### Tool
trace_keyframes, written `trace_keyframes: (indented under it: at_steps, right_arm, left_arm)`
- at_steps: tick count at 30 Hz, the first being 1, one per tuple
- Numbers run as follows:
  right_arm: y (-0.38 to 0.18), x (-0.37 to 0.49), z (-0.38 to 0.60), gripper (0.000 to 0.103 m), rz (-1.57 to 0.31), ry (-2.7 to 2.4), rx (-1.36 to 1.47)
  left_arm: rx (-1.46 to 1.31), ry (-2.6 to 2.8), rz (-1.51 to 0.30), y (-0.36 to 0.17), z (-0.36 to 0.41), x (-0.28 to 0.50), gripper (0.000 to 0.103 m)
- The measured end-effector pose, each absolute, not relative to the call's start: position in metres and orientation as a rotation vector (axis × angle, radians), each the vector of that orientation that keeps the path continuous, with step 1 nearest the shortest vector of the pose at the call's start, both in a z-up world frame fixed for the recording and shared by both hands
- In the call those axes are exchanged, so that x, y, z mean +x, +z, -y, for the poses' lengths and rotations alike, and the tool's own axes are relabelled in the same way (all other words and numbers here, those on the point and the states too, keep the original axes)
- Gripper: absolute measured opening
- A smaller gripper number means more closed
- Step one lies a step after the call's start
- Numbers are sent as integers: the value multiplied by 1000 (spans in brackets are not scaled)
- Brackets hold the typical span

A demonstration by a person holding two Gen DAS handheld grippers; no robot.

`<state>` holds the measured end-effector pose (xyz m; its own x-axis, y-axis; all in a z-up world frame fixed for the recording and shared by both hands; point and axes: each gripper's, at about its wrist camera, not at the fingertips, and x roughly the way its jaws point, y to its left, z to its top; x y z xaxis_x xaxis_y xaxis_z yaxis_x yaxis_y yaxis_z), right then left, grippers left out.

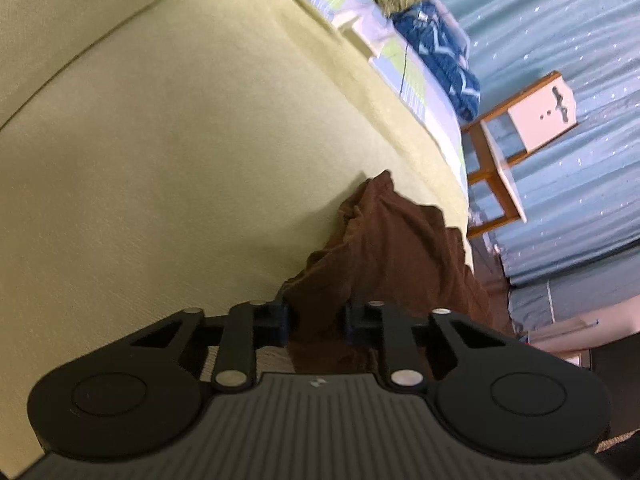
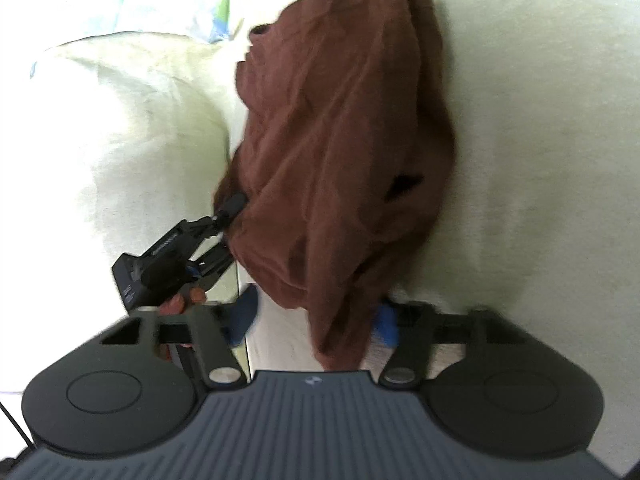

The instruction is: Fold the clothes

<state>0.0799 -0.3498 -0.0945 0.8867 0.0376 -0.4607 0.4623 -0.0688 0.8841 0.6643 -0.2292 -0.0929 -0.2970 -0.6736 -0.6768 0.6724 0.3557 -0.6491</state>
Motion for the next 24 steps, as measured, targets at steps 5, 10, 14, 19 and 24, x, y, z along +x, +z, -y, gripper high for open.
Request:
trace_keyframes:
  at_steps: [5,10,14,19,24]
  right_arm:
    - [-91,86,366,8,-500,-319,1581]
    - [-75,110,382,8,-743,-91,1515]
    - [-70,150,390,8,-1012,258,1374]
    - [-72,205,376,7,-1289,610,1040]
    - [-70,231,344,7,-1428,845,756]
  left_arm:
    - [-84,-1257,-1248,-83,192,650,20]
    - [-231,-1069,-1164,-72,98,624,20]
    - [-385,-823,-1090,-66,-15,568,20]
    - [-528,-503,-1011,-79,-125,443,21]
    - [-660,-297,-913,-101,-156,330,21]
